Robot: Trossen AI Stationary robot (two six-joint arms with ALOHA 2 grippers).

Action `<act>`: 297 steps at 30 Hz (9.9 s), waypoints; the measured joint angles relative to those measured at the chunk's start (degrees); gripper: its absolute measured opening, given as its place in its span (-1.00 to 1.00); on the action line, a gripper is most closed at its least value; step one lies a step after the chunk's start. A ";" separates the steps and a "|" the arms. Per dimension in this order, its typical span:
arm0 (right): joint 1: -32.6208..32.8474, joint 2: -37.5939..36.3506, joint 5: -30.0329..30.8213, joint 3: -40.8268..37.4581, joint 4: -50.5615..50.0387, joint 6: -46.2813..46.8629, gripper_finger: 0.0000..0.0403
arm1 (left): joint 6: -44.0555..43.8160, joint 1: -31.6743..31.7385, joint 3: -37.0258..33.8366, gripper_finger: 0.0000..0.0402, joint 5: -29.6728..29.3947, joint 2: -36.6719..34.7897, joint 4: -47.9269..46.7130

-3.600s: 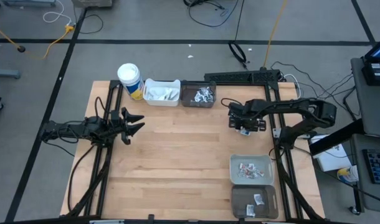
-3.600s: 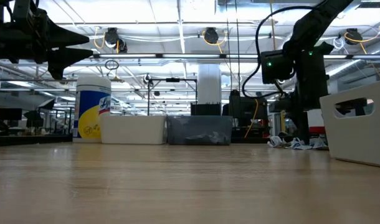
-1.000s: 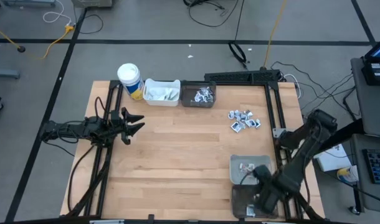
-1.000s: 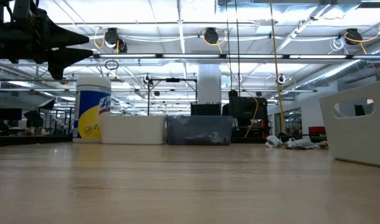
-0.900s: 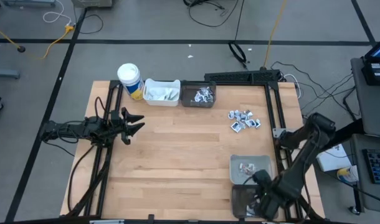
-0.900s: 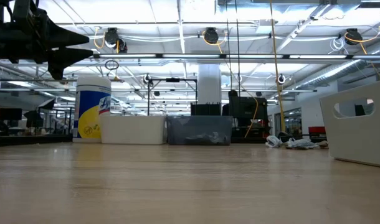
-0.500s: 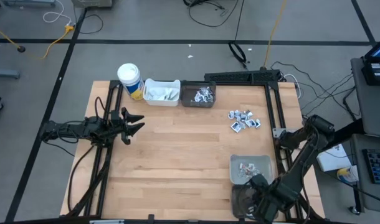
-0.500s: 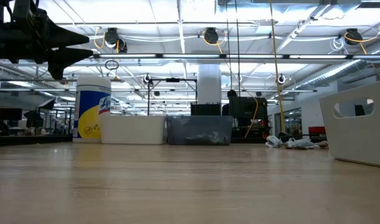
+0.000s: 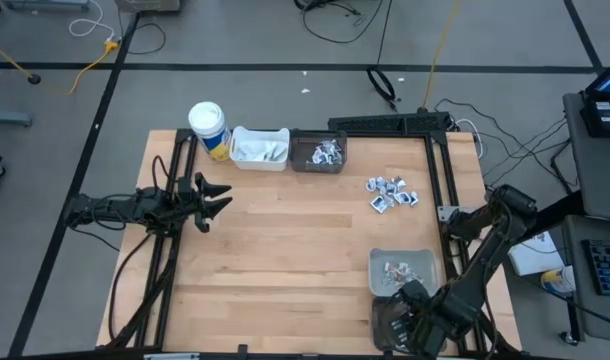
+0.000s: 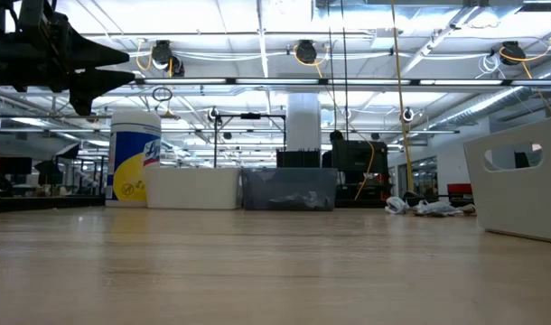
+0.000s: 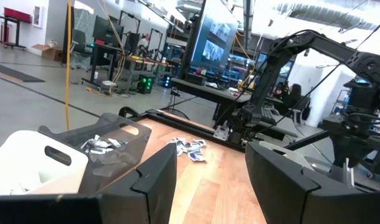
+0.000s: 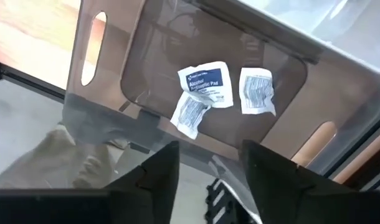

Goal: Pick & Place First Aid Supplies
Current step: Put the blue alcohol pad into the bottom black bin

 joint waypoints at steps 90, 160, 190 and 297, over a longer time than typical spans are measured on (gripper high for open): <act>-76.36 -0.37 -0.10 -29.69 18.06 -88.89 -0.95 | 0.00 -0.01 0.00 -0.03 -0.02 0.01 0.02; -0.78 -6.82 1.66 -7.45 1.56 1.49 -1.00 | 0.00 0.00 0.00 -0.03 0.00 0.00 0.00; 0.27 1.27 -0.29 -16.13 24.01 -0.14 -0.32 | 0.00 -0.02 0.00 -0.03 0.00 0.02 0.02; -96.46 -17.61 7.69 -44.92 9.81 -51.88 -0.95 | 0.00 -0.02 0.00 -0.02 0.00 0.00 0.00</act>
